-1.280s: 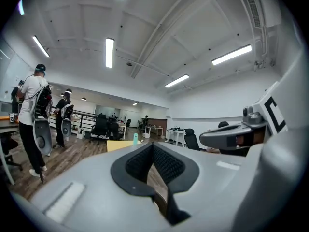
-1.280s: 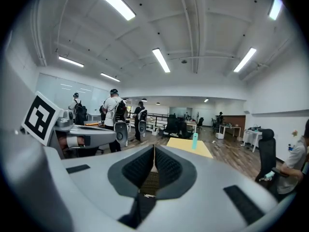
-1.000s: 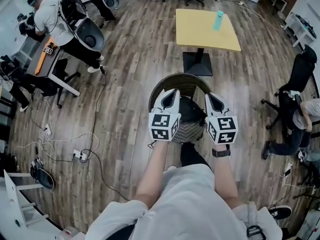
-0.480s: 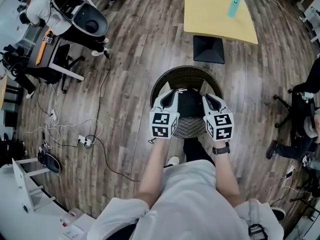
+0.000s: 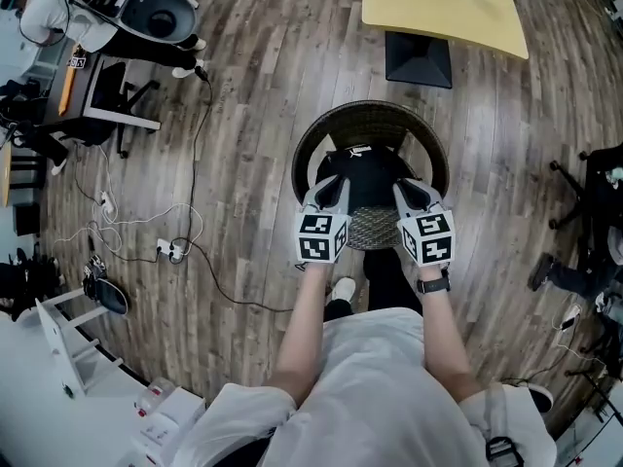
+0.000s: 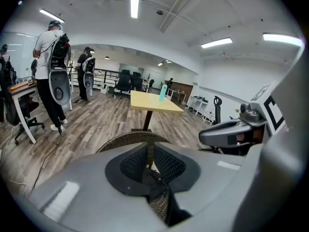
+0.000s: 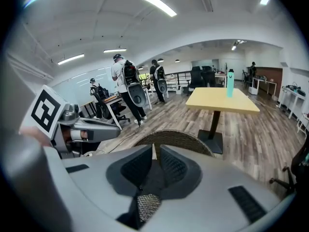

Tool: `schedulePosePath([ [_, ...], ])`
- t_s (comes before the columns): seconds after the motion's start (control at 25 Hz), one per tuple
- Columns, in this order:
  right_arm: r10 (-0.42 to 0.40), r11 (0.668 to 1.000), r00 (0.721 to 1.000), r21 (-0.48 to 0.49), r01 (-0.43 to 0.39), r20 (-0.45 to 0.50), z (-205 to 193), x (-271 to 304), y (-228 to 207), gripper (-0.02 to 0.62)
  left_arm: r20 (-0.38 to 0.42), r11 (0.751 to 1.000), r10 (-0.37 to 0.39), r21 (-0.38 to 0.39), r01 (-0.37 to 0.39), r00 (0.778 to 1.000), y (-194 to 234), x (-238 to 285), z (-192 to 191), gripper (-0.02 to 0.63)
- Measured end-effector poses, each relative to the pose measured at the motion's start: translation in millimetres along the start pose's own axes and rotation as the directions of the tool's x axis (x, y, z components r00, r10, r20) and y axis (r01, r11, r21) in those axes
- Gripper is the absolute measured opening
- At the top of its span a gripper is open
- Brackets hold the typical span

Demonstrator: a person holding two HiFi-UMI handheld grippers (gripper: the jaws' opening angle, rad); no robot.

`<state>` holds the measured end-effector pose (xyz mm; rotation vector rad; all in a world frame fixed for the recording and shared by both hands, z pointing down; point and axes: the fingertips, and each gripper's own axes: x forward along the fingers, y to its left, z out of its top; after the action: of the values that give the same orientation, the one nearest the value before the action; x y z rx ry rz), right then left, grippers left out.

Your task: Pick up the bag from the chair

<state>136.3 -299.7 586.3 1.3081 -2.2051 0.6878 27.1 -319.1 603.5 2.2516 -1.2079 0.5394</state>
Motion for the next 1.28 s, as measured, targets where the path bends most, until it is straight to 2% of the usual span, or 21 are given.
schedulePosePath([
  [0.2, 0.03, 0.999, 0.996, 0.023, -0.029, -0.083, -36.4, 29.7, -9.8, 0.012, -0.103, 0.999, 0.028, -0.022, -0.031, 0.994, 19.1, 20.8, -49.1, 0.067],
  [0.36, 0.079, 0.996, 0.986, 0.046, -0.073, -0.144, -65.6, 55.1, -15.3, 0.014, -0.189, 1.0, 0.025, -0.012, -0.027, 0.982, 29.5, 37.3, -82.5, 0.114],
  [0.52, 0.09, 0.996, 0.979, 0.039, -0.084, -0.181, -82.9, 88.9, -23.3, 0.017, -0.257, 0.999, 0.029, -0.012, -0.033, 0.966, 52.8, 56.7, -113.1, 0.137],
  [0.56, 0.091, 0.996, 0.977, 0.04, -0.085, -0.193, -88.5, 97.8, -26.1, 0.028, -0.272, 0.999, 0.03, -0.019, -0.036, 0.962, 58.6, 61.4, -120.5, 0.143],
  [0.6, 0.093, 0.995, 0.973, 0.04, -0.086, -0.211, -95.7, 106.3, -28.8, 0.089, -0.287, 0.999, 0.031, -0.027, -0.041, 0.957, 63.7, 65.5, -128.1, 0.148],
  [0.64, 0.095, 0.995, 0.967, 0.036, -0.089, -0.235, -104.0, 114.5, -31.7, 0.184, -0.301, 0.998, 0.032, -0.037, -0.045, 0.953, 68.1, 69.5, -135.5, 0.152],
  [0.8, 0.085, 0.996, 0.944, 0.015, -0.084, -0.319, -140.3, 142.5, -46.2, 0.2, -0.339, 0.996, 0.034, -0.07, -0.061, 0.94, 82.6, 86.7, -159.7, 0.17],
  [0.96, 0.096, 0.995, 0.92, 0.066, -0.077, -0.38, -175.9, 160.5, -58.1, 0.232, -0.392, 0.994, 0.03, -0.085, -0.069, 0.92, 90.3, 104.5, -186.0, 0.208],
  [1.28, 0.098, 0.992, 0.926, 0.109, -0.062, -0.364, -226.6, 204.2, -81.8, 0.289, -0.48, 0.99, 0.085, -0.056, -0.127, 0.873, 109.3, 135.5, -243.4, 0.309],
])
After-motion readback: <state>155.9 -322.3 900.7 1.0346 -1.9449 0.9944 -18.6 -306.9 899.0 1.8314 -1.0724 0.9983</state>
